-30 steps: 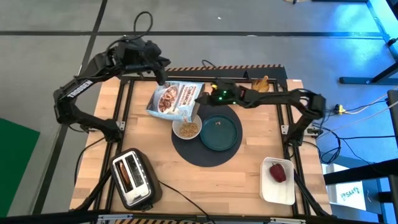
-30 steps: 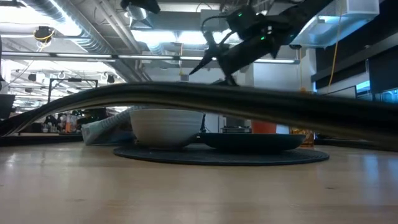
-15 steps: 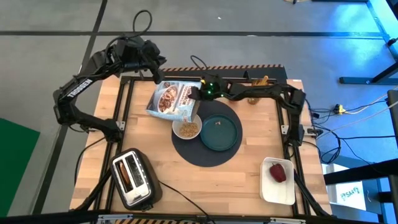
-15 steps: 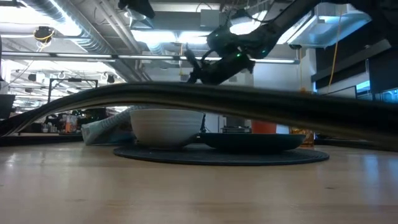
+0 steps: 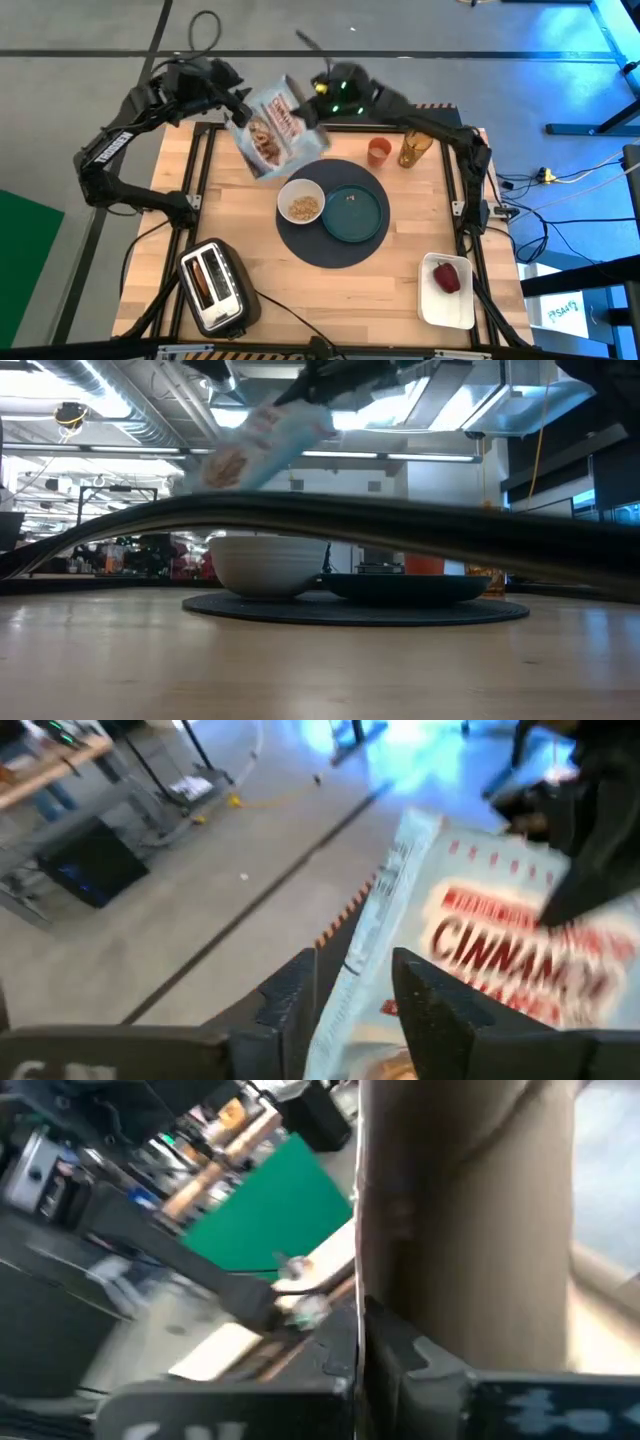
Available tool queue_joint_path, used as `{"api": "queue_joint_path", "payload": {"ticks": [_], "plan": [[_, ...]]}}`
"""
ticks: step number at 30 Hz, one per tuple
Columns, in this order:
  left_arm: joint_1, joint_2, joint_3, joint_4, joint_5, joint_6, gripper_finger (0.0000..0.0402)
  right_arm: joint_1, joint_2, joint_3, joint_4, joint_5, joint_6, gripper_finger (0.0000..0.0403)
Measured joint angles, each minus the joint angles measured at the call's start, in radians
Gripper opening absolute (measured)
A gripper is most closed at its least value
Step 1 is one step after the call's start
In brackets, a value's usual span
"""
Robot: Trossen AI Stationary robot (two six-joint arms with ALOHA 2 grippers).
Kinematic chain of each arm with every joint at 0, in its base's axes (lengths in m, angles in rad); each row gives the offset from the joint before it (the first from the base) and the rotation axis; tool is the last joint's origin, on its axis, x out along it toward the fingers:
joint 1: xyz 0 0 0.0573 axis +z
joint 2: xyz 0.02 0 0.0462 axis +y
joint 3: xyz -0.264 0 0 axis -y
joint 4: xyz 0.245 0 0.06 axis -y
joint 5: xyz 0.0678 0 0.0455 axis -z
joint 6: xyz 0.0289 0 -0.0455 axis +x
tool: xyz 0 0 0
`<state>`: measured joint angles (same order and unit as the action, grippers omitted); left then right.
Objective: Arrange a breakfast setting
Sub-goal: Adjust the blue cereal box on the table
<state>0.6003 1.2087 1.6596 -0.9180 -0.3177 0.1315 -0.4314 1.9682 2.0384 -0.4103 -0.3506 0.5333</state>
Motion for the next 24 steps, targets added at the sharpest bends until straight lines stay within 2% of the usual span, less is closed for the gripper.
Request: {"api": "queue_joint_path", "payload": {"ticks": [4,9,11,14,16,19,24], "plan": [[0.007,-0.043,0.0,0.038,0.027,-0.042,0.0161,-0.035,0.007,0.154,-0.211,0.001,-0.274,0.0001],[0.01,-0.054,-0.006,0.032,0.092,-0.061,0.0195,-0.031,0.011,0.194,-0.33,0.022,-0.561,0.0],[0.009,-0.048,-0.027,0.03,0.138,-0.073,0.0209,-0.014,0.012,0.197,-0.365,0.059,-0.688,0.0],[0.008,-0.04,-0.079,0.032,0.222,-0.114,0.0234,0.023,0.012,0.198,-0.41,0.174,-0.867,0.0],[0.008,-0.038,-0.129,0.038,0.262,-0.14,0.0251,0.047,0.012,0.198,-0.439,0.23,-0.931,0.0],[-0.005,-0.037,-0.209,0.073,0.298,-0.148,0.0276,0.072,0.012,0.198,-0.45,0.257,-0.98,0.0],[-0.084,-0.036,-0.296,0.197,0.297,-0.057,0.0299,0.095,0.012,0.199,-0.46,0.268,-1.047,0.0]]}}
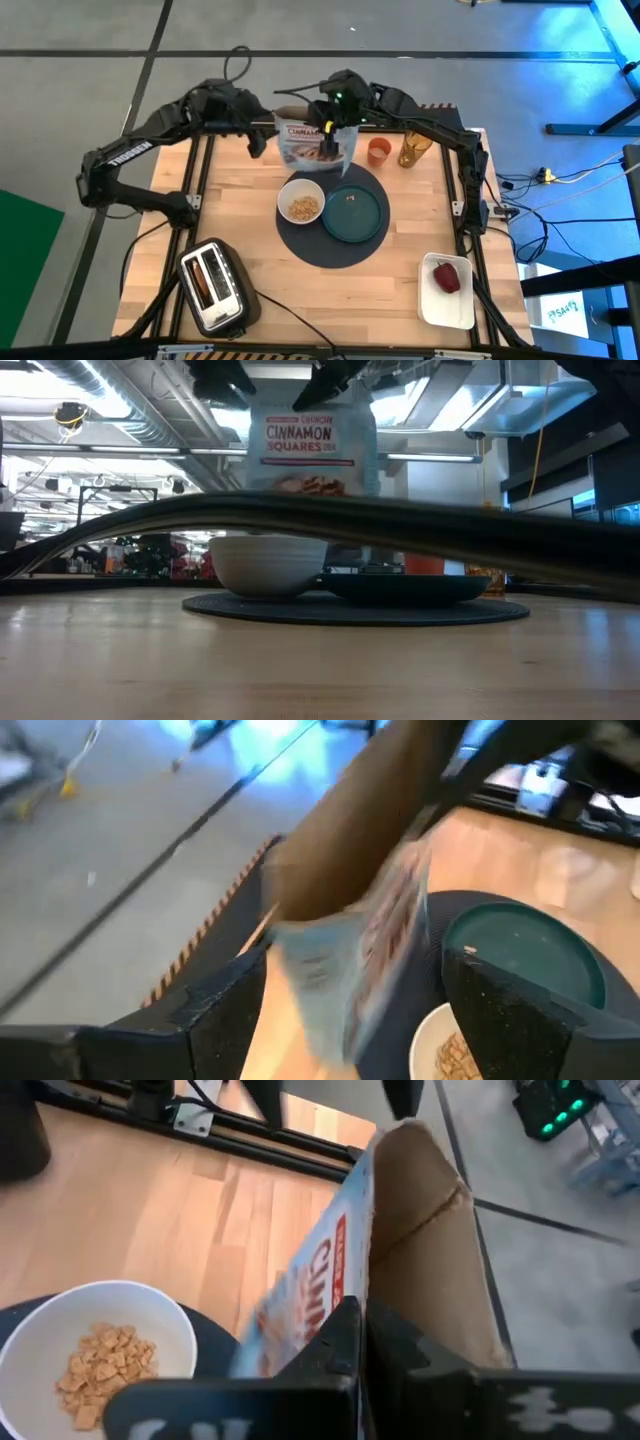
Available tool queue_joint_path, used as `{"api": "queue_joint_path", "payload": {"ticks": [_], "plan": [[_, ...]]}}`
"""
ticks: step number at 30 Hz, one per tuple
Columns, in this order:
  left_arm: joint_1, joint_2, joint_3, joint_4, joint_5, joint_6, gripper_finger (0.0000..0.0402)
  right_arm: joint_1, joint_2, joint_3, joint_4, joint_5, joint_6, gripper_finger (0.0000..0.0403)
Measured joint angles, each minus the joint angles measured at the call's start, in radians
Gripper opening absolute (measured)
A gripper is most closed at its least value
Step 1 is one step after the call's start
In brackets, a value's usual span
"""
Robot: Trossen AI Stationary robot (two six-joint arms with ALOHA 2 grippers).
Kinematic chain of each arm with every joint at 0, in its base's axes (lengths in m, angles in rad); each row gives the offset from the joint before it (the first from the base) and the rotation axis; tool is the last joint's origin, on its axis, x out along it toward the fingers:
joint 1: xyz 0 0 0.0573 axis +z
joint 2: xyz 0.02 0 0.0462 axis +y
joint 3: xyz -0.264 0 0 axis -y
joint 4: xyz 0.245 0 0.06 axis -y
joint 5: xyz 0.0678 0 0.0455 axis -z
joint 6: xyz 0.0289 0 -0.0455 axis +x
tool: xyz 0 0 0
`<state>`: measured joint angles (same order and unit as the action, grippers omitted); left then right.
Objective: Arrange a breakfast setting
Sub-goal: Adjust the blue cereal box on the table
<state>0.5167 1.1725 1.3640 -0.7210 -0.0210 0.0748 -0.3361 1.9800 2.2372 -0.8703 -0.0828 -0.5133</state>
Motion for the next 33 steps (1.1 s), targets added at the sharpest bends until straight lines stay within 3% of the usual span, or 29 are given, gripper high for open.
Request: {"api": "queue_joint_path", "payload": {"ticks": [8,21,27,33], "plan": [[-0.133,-0.002,-0.004,0.101,-0.147,0.201,0.0286,0.004,0.005,0.0,0.004,-0.007,-0.026,0.0],[-0.131,0.119,-0.003,0.102,-0.147,0.218,0.0236,0.018,0.025,0.001,0.015,-0.033,-0.09,0.0],[-0.128,0.174,-0.003,0.062,-0.173,0.216,0.0195,0.048,0.06,0.001,0.006,-0.029,-0.097,0.0],[-0.123,0.188,-0.003,-0.012,-0.171,0.204,0.0129,0.048,0.065,0.0,0.01,-0.011,-0.096,0.0]]}}
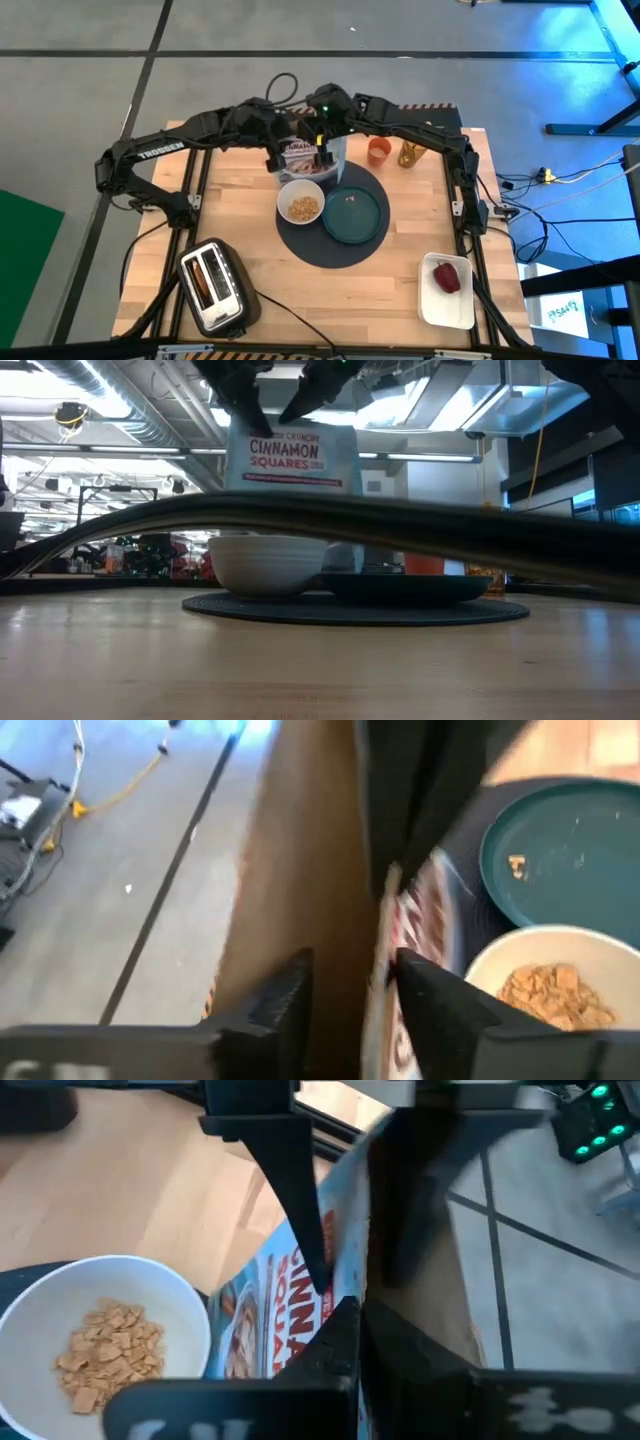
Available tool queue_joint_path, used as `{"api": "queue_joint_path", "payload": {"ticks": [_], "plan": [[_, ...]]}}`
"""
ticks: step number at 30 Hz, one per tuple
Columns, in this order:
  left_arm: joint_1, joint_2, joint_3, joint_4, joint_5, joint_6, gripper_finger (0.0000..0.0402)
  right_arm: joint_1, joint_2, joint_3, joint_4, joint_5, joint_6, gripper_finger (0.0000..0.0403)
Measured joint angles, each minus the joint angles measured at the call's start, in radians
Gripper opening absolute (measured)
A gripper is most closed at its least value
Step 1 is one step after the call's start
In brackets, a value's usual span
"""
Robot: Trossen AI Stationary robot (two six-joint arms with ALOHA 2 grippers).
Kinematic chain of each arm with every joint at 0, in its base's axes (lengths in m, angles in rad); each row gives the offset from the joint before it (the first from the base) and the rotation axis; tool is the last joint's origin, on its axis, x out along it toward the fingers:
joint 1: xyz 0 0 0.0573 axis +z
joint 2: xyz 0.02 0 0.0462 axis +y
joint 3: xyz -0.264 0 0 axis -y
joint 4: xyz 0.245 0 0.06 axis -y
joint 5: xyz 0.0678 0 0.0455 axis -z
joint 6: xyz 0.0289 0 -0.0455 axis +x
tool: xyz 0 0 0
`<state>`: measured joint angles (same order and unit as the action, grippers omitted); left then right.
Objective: Arrange a breakfast setting
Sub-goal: Adjust the blue cereal box on the table
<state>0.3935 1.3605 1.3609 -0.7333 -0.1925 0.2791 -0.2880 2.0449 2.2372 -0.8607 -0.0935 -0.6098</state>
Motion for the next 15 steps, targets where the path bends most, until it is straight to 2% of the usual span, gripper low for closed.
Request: {"api": "queue_joint_path", "payload": {"ticks": [4,7,15], "plan": [[0.019,0.002,0.0,-0.051,-0.008,-0.064,0.0062,0.0,0.0,0.0,0.004,0.076,0.054,0.0006],[0.046,-0.003,0.0,-0.089,-0.042,-0.125,0.0012,0.0,-0.001,0.001,0.011,0.128,0.115,0.0027],[0.106,-0.099,-0.001,-0.271,-0.162,-0.241,0.0002,-0.002,-0.032,0.0,0.019,0.138,0.301,0.0127]]}}
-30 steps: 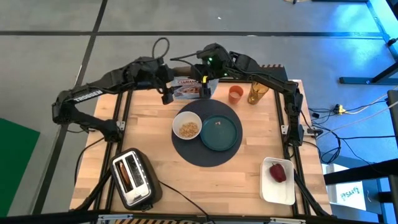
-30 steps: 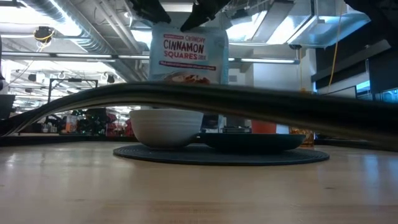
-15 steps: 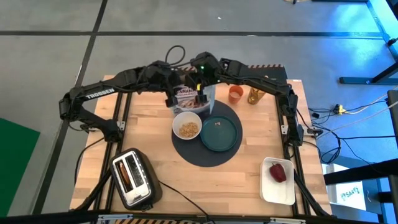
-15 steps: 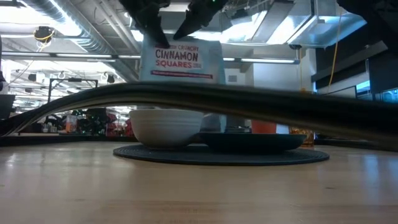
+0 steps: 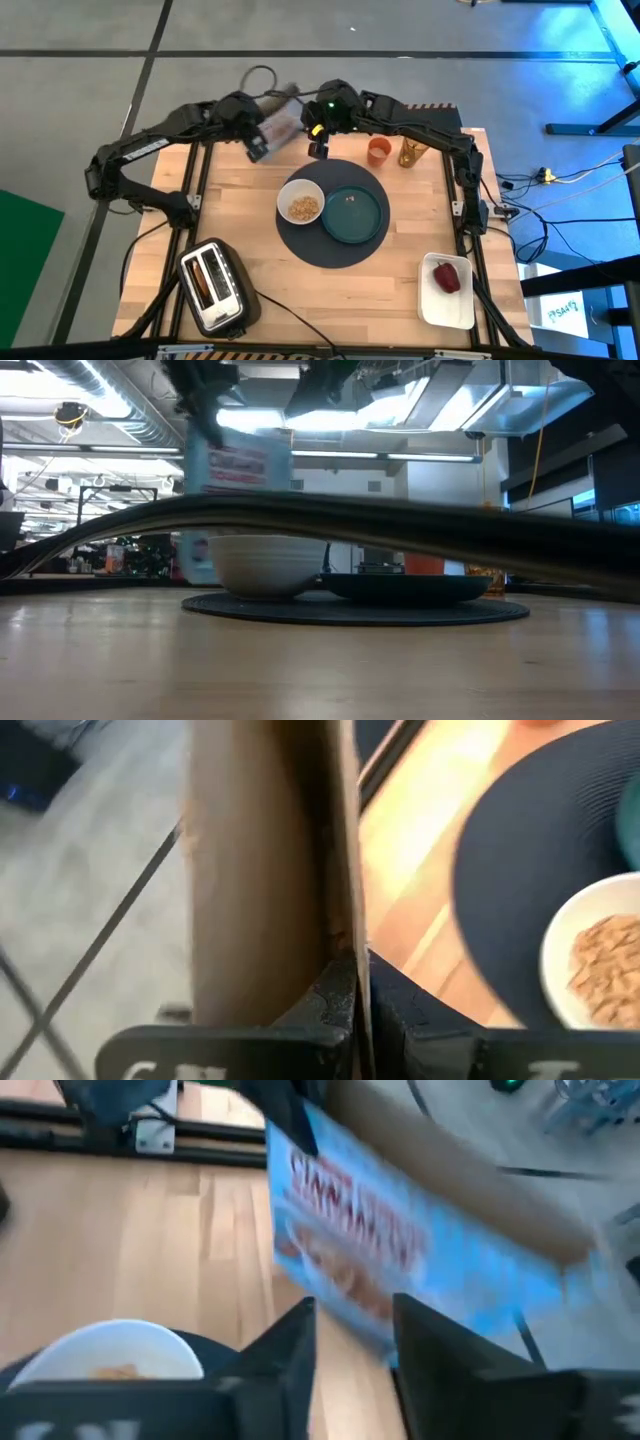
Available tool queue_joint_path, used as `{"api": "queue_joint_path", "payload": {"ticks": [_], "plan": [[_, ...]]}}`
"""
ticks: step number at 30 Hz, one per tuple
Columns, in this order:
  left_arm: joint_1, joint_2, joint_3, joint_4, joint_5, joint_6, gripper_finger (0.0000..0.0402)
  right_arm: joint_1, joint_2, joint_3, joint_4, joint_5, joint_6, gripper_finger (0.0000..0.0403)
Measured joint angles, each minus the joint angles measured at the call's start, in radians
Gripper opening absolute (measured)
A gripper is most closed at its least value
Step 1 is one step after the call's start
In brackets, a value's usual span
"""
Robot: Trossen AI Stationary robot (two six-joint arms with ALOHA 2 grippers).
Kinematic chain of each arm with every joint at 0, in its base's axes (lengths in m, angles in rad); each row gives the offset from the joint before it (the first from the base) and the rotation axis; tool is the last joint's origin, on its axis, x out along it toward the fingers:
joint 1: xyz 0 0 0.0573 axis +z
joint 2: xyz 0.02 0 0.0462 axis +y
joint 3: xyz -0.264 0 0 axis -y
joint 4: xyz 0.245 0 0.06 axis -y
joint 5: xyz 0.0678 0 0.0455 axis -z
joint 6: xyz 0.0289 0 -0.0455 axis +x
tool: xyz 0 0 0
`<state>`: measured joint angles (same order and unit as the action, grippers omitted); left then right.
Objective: Arrange a breakfast setting
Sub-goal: Adjust the blue cereal box on the table
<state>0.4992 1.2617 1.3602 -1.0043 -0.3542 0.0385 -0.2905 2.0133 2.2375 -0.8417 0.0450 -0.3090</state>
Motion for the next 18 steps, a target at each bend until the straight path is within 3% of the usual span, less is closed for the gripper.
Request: {"api": "queue_joint_path", "payload": {"ticks": [8,18], "plan": [[0.07,-0.135,0.0,-0.177,0.007,-0.114,0.0001,-0.032,-0.051,0.0,-0.006,-0.011,0.108,0.0197],[0.085,-0.134,-0.006,-0.272,0.006,-0.141,0.0001,-0.078,-0.058,0.0,-0.007,-0.082,0.173,0.0205]]}}
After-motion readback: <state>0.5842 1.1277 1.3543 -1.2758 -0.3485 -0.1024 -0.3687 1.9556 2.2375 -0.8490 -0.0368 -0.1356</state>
